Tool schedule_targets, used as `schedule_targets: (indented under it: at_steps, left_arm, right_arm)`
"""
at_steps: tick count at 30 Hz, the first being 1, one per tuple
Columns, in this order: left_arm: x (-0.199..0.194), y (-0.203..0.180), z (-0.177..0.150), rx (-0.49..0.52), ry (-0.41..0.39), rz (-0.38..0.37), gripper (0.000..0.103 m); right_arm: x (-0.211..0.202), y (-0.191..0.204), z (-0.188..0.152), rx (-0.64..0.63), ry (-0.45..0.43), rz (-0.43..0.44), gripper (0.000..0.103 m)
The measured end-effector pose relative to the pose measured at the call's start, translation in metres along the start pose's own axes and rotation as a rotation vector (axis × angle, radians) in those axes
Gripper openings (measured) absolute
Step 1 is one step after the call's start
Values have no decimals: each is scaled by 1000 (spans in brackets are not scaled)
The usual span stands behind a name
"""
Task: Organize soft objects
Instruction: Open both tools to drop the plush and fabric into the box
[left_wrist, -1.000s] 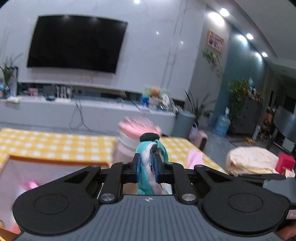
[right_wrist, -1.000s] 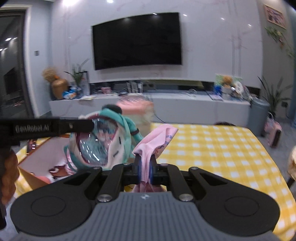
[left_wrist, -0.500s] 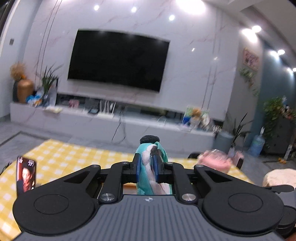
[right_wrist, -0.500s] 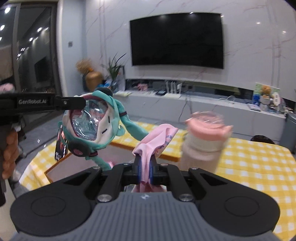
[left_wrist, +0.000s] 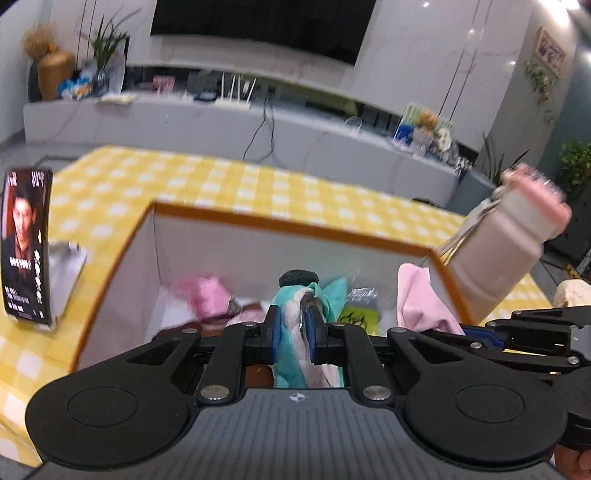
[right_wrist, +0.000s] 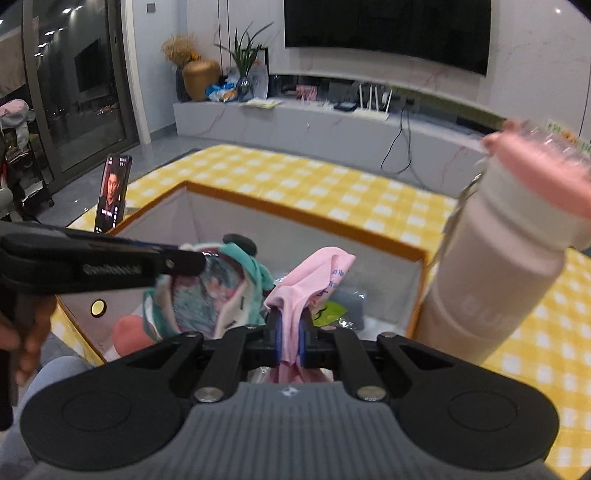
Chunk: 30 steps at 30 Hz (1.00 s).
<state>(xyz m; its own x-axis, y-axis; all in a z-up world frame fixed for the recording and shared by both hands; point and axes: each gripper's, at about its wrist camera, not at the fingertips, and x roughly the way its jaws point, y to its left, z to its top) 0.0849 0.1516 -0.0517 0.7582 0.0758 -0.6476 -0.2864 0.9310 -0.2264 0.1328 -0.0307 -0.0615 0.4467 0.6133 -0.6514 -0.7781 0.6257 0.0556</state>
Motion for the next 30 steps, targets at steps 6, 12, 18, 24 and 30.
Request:
schedule_targets:
  at_steps: [6,12,18,24,30]
  left_arm:
    - [3,12,-6,-4,37,23,17]
    - [5,15,-4,46,103,66,21]
    - [8,15,-5,64,125,102,44]
    - [-20,9,8,-9,16,50,63]
    - [-60,-31,16,77,-152,-109,74]
  right_arm:
    - [26,7,2,21,77,54,8]
    - [47,14,-3,33,125,72,16]
    - [48,17,-3,17,114,59,42]
    - [18,13,4,11,51,62,54]
    - [-43,3,6,11,-90,-10,68]
